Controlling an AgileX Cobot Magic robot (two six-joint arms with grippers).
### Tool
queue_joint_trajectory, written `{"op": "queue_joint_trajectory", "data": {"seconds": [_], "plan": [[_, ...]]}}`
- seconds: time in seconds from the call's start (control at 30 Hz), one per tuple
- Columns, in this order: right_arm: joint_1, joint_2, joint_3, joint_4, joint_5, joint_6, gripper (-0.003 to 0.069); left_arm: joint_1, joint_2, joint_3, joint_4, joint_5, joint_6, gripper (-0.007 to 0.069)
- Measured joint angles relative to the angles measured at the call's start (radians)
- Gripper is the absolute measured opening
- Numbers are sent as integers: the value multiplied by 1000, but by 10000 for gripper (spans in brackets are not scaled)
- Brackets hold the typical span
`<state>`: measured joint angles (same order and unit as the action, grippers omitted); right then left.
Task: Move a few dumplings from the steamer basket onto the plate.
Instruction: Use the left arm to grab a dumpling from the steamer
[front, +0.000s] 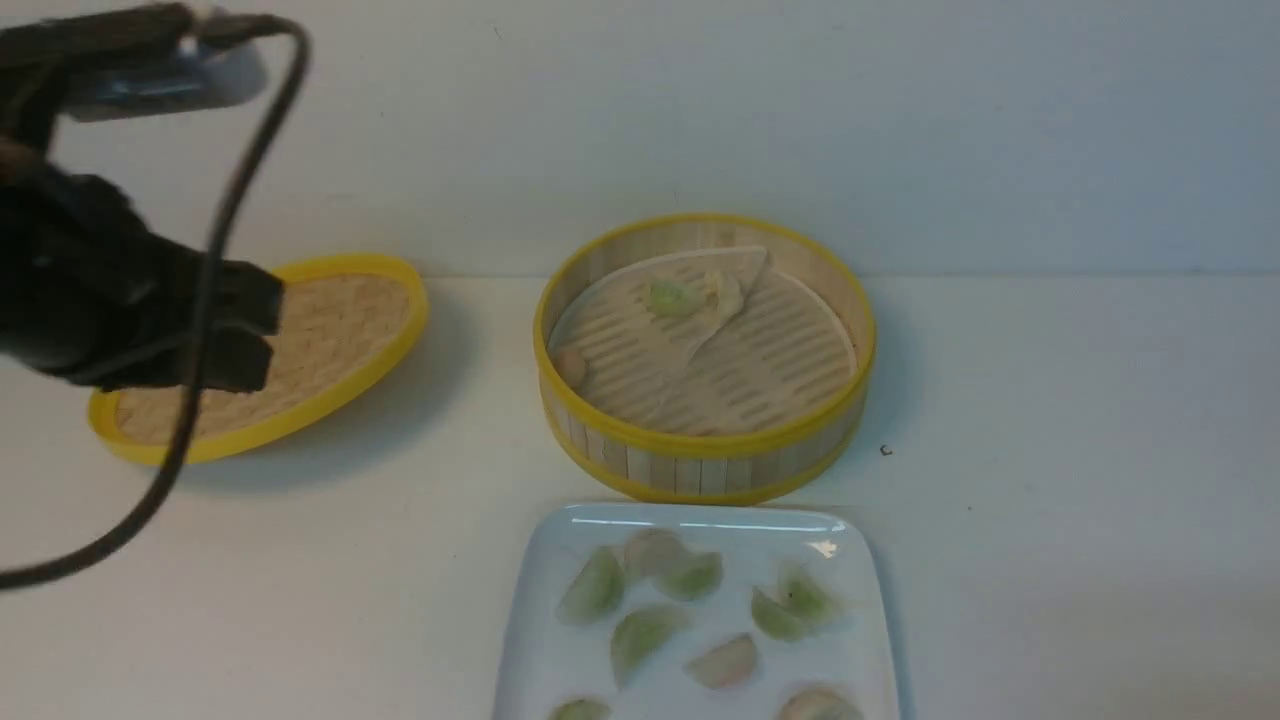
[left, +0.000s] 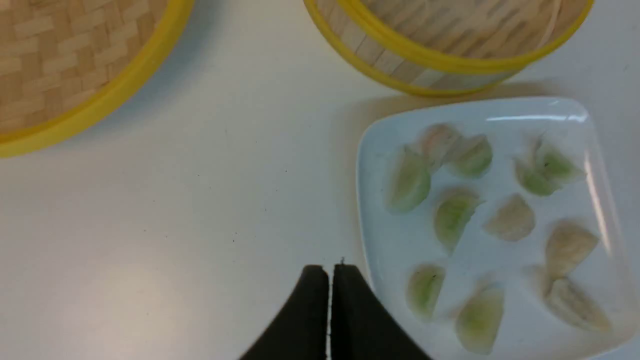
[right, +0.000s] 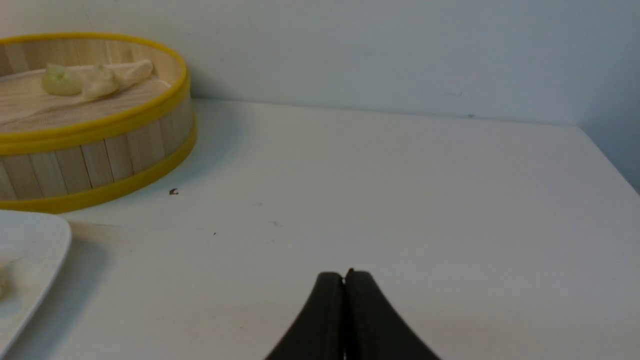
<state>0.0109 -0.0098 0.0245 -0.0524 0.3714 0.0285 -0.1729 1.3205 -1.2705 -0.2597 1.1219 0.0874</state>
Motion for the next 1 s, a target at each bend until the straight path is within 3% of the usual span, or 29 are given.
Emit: {"op": "queue_joint_trajectory", "data": {"seconds": [0.27, 0.67, 0.93, 1.0], "plan": [[0, 0, 0, 0, 0, 0, -15, -211, 339, -267, 155, 5, -5, -6], [0, 0, 0, 0, 0, 0, -15, -261, 769, -676, 260, 10, 7, 3], [0, 0, 0, 0, 0, 0, -15, -269, 923, -727, 352, -127, 29, 162], [0, 0, 0, 0, 0, 0, -15, -269, 945, -727, 371, -181, 30, 253]]}}
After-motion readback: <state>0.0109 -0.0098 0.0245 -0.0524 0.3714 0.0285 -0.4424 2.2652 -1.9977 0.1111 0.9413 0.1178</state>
